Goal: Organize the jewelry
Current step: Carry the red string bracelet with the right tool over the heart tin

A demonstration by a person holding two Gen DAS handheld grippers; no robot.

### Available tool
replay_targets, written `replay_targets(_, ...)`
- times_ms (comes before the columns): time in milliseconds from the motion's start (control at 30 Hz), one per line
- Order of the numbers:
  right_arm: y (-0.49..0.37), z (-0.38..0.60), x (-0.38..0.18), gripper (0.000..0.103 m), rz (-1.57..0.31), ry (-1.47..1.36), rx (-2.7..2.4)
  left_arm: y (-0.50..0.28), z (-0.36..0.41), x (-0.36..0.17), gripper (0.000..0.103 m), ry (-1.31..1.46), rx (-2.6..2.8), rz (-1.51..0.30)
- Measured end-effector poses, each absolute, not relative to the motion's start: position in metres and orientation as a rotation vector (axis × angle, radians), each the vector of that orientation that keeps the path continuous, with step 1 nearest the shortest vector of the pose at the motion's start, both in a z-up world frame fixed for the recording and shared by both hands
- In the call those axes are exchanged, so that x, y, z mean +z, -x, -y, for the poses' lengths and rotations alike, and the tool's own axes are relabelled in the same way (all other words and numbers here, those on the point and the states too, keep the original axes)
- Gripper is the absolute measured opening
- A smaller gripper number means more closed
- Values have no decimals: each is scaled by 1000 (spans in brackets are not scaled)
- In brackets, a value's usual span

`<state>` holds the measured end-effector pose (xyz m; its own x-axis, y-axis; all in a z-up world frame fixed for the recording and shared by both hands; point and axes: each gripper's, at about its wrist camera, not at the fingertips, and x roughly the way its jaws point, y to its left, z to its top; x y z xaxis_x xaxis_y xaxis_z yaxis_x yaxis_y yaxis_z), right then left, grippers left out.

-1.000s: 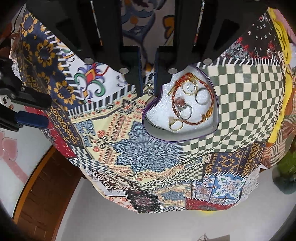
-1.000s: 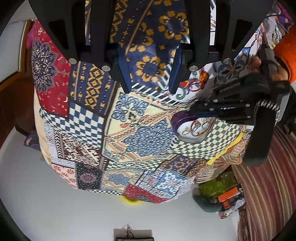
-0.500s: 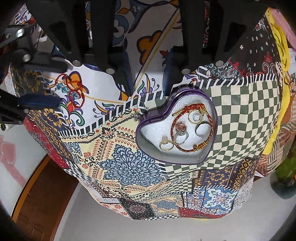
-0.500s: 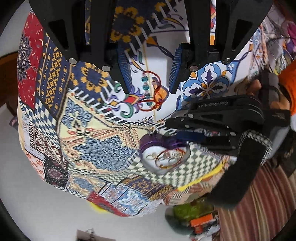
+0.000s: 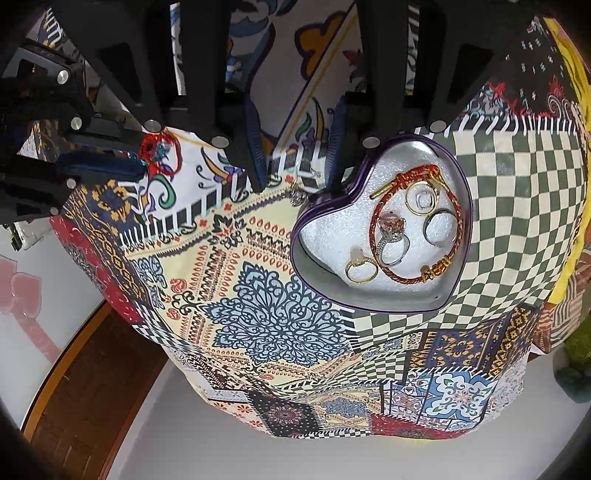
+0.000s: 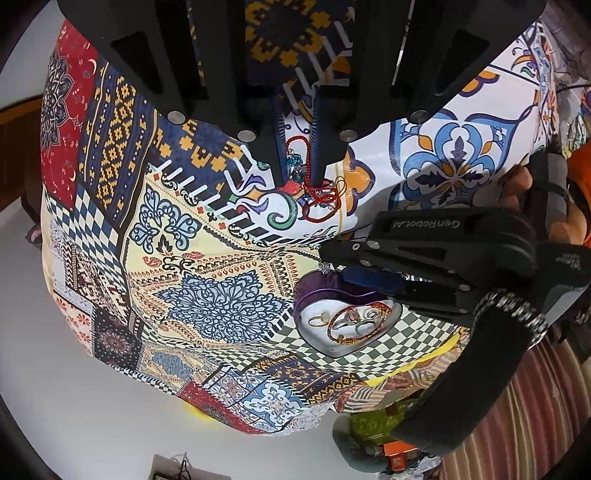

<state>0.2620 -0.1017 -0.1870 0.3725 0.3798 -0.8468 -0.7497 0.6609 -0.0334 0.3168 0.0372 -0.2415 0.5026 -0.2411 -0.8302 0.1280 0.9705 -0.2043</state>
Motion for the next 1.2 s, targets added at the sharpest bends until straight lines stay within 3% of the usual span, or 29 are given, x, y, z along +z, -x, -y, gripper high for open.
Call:
replay_targets(167, -263, 102, -188, 8, -918, 455, 763, -321, -34, -242, 31, 92, -218, -1007)
replay_targets(400, -265, 105, -187, 8, -915, 418, 765, -327, -34, -245, 12, 70, -192, -995)
replay_targets(633, -269, 116, -177, 8, -888, 357, 732, -318, -32, -238, 12, 50, -186, -978)
replay_targets(1200, -267, 116, -126, 8, -773, 298, 678, -264, -44, -163, 12, 9, -159, -797)
